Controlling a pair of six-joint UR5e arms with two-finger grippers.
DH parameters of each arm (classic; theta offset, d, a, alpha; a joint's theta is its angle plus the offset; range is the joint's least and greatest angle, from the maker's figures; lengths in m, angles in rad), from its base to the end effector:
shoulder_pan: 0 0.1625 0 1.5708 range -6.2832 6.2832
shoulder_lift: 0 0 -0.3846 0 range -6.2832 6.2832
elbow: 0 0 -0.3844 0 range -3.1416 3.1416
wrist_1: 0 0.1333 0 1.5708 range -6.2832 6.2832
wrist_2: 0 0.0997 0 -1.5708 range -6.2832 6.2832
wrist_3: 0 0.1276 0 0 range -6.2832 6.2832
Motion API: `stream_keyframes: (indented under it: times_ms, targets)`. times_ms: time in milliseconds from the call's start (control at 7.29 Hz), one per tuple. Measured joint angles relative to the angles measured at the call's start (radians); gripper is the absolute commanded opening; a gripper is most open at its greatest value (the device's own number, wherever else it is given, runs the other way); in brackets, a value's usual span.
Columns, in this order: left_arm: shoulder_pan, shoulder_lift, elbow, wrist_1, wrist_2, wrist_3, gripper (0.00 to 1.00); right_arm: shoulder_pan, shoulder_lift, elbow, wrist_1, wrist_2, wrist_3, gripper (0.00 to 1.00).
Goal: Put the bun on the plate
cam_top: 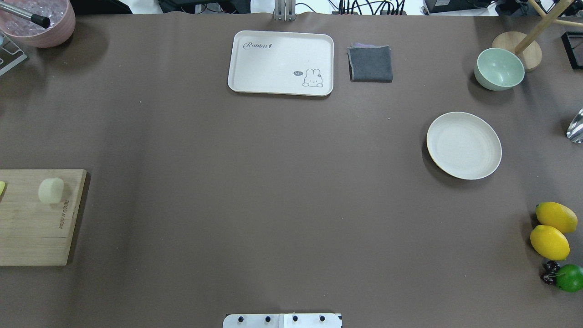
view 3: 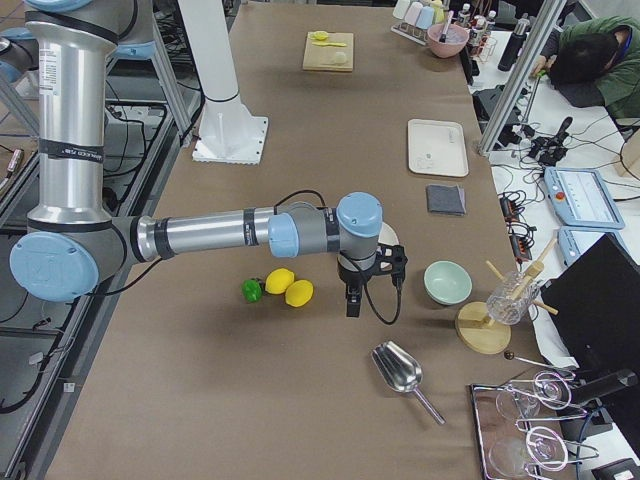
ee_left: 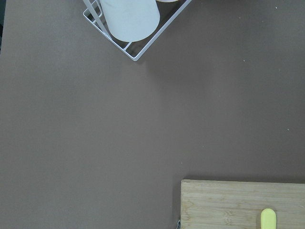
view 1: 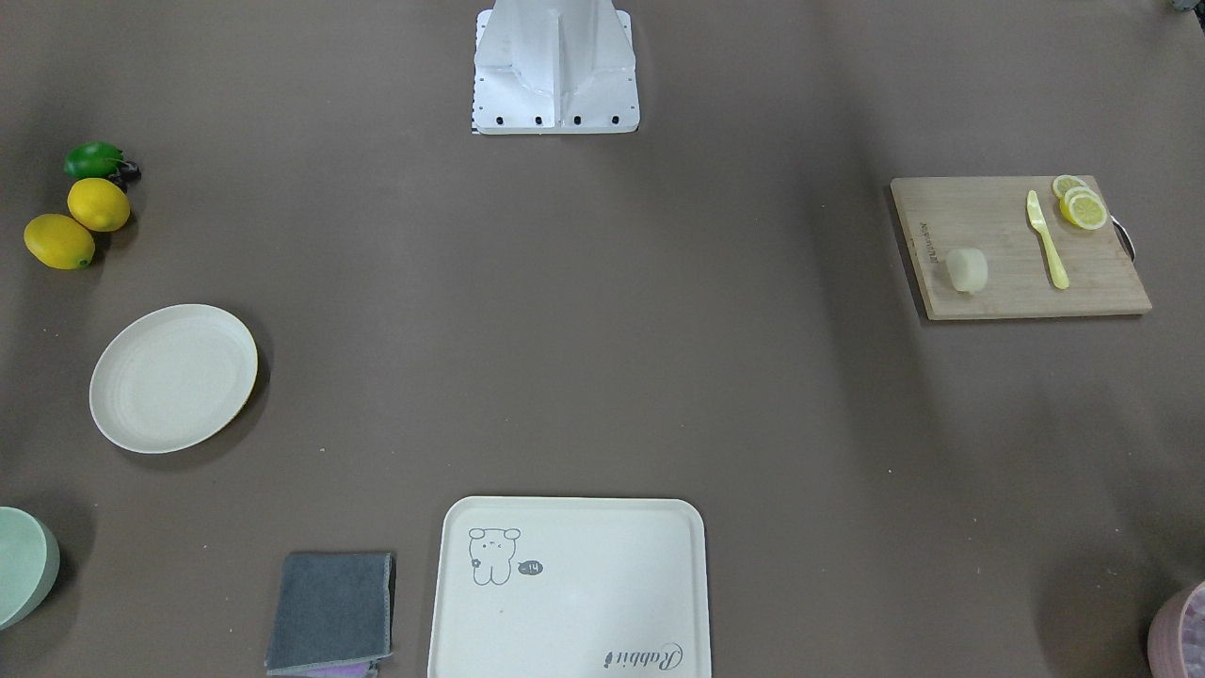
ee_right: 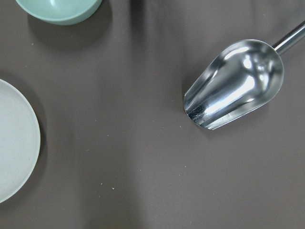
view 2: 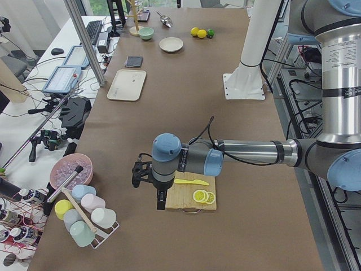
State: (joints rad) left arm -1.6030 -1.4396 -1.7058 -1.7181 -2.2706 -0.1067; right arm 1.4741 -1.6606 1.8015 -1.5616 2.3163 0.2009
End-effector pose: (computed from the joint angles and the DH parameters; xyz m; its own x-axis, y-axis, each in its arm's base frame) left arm -0.0655 -0.4455 0.6238 0.7599 -0.0334 -0.6491 0.1134 0.9902 0.0819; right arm 0.0022 -0.4611 0.5694 0.7261 0.0279 0.6871 -0.0504 0.9986 0.0127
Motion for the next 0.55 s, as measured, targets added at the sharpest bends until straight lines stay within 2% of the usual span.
stream_keyframes:
  times_ms: [549]
  targets:
    - [0.001,0.003,0.001,-0.003,-0.003,0.005,0.98,0.0,-0.008,0.0,0.001,0.012,0.0,1.0]
